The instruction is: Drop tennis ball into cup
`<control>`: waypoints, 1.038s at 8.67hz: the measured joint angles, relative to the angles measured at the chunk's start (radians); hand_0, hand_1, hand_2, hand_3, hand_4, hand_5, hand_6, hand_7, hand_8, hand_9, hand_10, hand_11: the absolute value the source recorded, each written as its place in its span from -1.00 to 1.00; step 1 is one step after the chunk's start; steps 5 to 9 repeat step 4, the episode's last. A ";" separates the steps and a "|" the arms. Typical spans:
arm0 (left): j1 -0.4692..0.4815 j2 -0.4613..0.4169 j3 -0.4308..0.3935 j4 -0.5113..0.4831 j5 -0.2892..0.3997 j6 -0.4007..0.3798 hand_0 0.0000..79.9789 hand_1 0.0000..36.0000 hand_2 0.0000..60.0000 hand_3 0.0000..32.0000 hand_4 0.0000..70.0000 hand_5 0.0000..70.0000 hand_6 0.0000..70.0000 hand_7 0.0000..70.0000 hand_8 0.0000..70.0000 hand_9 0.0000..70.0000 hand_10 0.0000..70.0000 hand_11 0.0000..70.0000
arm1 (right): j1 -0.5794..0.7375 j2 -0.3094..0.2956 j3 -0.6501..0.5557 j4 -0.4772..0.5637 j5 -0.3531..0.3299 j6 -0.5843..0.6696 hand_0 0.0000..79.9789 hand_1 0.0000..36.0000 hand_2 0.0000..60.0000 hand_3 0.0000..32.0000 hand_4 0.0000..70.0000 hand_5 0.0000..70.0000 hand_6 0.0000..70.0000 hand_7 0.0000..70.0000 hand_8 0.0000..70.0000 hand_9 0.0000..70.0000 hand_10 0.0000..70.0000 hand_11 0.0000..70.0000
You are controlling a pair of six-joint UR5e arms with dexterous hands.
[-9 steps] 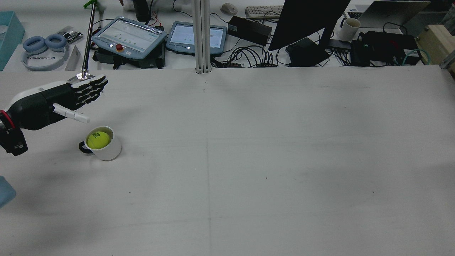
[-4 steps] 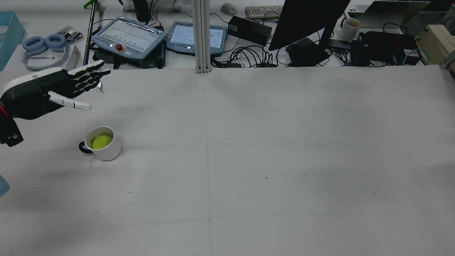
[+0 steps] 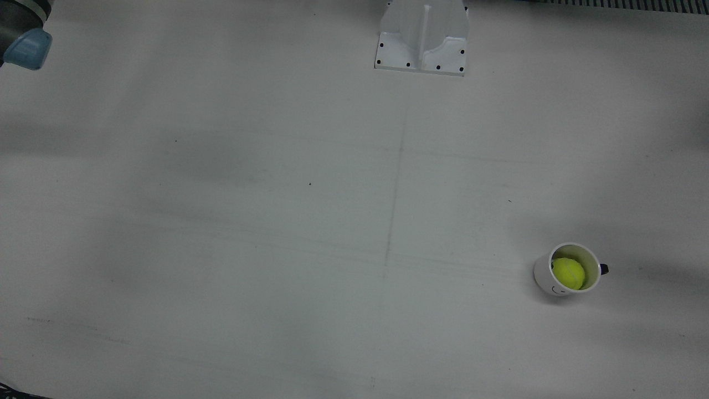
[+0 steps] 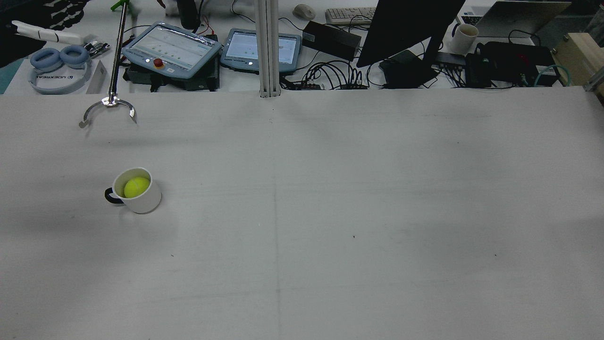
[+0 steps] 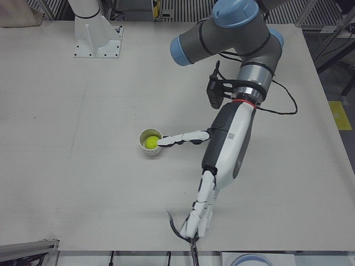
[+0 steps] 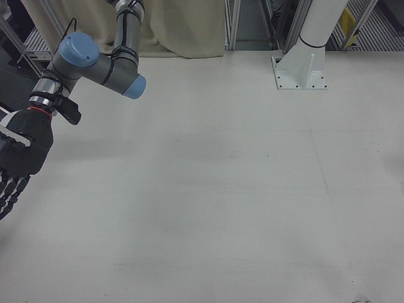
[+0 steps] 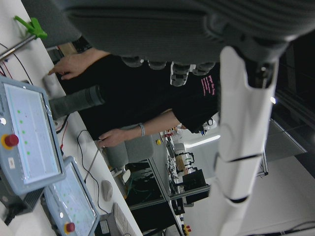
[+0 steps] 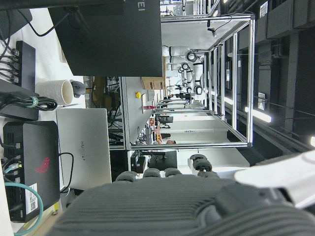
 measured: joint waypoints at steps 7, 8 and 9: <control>-0.066 0.014 0.002 0.045 0.003 -0.016 0.48 0.69 -0.70 -1.00 -1.00 -0.87 -0.96 -0.57 -1.00 -0.95 -1.00 -1.00 | 0.000 0.000 -0.001 0.000 0.000 0.000 -1.00 -1.00 -1.00 -1.00 -1.00 -1.00 -1.00 -1.00 -1.00 -1.00 -1.00 -1.00; -0.066 0.014 0.002 0.045 0.003 -0.016 0.48 0.69 -0.70 -1.00 -1.00 -0.87 -0.96 -0.57 -1.00 -0.95 -1.00 -1.00 | 0.000 0.000 -0.001 0.000 0.000 0.000 -1.00 -1.00 -1.00 -1.00 -1.00 -1.00 -1.00 -1.00 -1.00 -1.00 -1.00 -1.00; -0.066 0.014 0.002 0.045 0.003 -0.016 0.48 0.69 -0.70 -1.00 -1.00 -0.87 -0.96 -0.57 -1.00 -0.95 -1.00 -1.00 | 0.000 0.000 -0.001 0.000 0.000 0.000 -1.00 -1.00 -1.00 -1.00 -1.00 -1.00 -1.00 -1.00 -1.00 -1.00 -1.00 -1.00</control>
